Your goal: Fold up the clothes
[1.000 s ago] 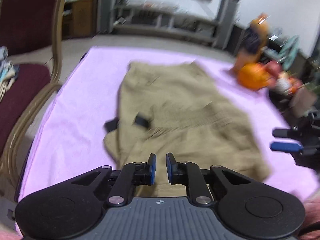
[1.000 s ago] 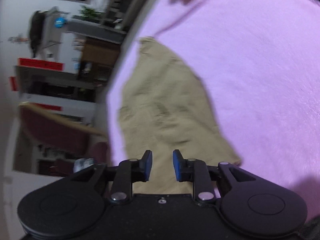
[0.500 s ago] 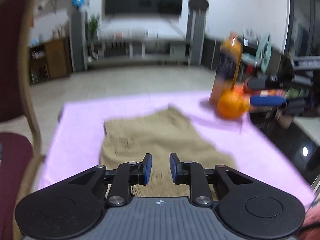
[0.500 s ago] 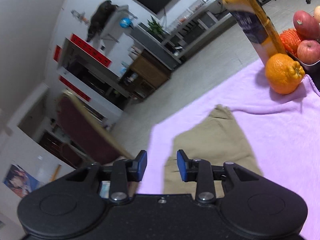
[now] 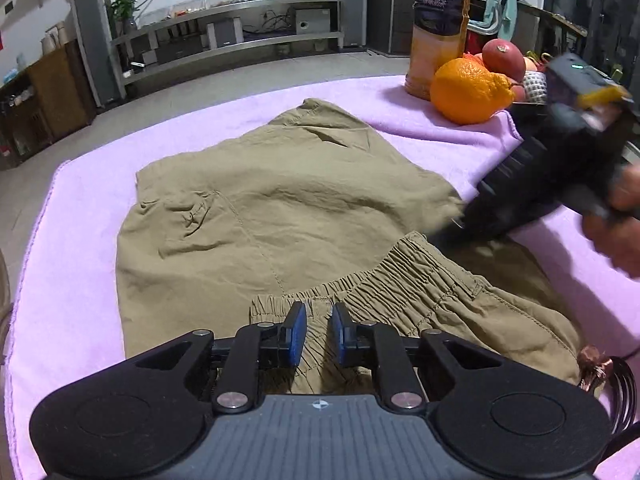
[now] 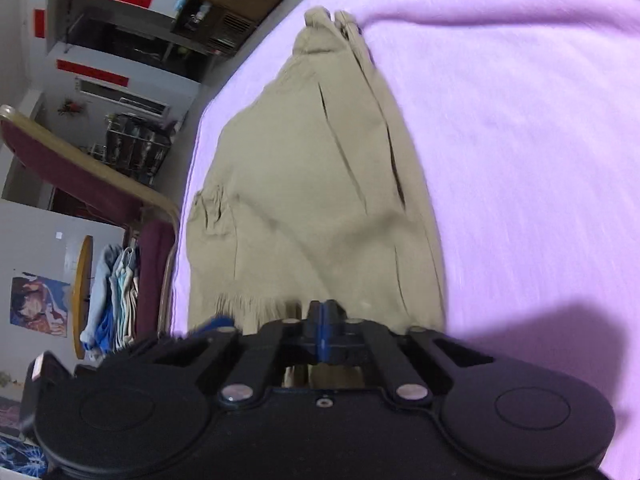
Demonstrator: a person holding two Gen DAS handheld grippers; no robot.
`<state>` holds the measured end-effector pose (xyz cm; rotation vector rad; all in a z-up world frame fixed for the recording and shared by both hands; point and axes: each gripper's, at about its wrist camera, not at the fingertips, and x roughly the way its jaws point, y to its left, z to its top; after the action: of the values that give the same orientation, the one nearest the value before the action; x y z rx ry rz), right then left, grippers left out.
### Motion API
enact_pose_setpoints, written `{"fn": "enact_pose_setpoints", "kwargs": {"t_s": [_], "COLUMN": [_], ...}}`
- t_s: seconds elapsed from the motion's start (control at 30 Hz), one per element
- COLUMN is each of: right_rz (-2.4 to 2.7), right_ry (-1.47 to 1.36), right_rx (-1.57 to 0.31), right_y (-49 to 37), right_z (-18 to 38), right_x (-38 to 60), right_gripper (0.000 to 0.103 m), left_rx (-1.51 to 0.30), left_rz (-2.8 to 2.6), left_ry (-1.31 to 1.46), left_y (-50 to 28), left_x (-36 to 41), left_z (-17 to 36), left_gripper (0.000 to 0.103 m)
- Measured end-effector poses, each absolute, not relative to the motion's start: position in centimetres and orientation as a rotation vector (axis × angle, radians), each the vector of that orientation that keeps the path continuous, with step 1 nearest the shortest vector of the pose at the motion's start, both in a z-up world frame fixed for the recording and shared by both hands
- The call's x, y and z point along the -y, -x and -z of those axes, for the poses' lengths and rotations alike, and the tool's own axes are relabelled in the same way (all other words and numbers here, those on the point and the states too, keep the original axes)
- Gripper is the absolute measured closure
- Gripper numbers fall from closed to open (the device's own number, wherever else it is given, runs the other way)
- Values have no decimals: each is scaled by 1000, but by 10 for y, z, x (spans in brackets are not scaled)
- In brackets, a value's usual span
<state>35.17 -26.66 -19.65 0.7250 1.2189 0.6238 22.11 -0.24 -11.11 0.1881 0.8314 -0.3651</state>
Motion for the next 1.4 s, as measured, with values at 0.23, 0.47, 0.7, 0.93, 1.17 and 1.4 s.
{"fn": "enact_pose_setpoints", "kwargs": {"t_s": [0.23,0.47,0.7,0.93,1.17,1.4], "right_rz": [-357,-712,-928,-576,-341,-298], "right_ry": [-760,-686,-487,-724,-657,-521], "right_rx": [-870,-890,-1153,-884,-768,-715], "right_y": [-383,-395,-411,-419,-391,-346], "right_z": [183,143,176,194,172,86], "right_x": [299,261,174,240,272,260], "right_gripper": [88,82,81,103,78,78], "left_rx": [-777,-728,-773,-670,-635,-587], "left_rz": [391,340,335,50,-254,-142], "left_ry": [-116,-87,-216,19,39,-21], "left_y": [-222,-286,-339,-348,-340,-276], "left_x": [-13,-42,-35,-81,-98,-87], "left_z": [89,74,123,133,105,24], "left_gripper": [88,90,88,90,87,82]}}
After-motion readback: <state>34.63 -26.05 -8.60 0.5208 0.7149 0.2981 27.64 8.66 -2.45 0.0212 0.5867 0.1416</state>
